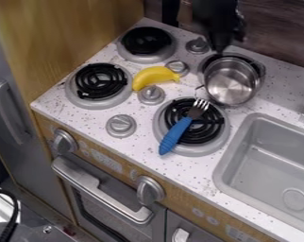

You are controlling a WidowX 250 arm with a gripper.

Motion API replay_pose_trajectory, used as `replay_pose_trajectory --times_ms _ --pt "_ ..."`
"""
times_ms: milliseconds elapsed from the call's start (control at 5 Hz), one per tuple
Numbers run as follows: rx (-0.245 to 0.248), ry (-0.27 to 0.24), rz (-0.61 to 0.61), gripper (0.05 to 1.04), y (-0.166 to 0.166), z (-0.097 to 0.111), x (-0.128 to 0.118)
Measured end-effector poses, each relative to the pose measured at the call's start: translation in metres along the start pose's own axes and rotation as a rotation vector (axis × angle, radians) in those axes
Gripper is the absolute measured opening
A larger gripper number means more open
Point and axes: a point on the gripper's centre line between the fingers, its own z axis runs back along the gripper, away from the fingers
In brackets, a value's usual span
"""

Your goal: Move the silver pot on the left lower burner

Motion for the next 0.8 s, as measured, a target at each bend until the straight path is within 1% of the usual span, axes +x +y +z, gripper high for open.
replay_pose_trajectory --times_ms 200,400,600,800 --pt "-0.029 0.056 -0.069 0.468 -0.024 -0.023 -0.001" --pt "-0.044 0.115 -0.129 0.788 -0.052 -0.045 0.003" --pt "-0.035 0.171 -0.087 0.997 -0.055 -0.077 0.000" --pt "-0.021 0.233 -0.043 1.000 -0.048 -0.108 -0.006"
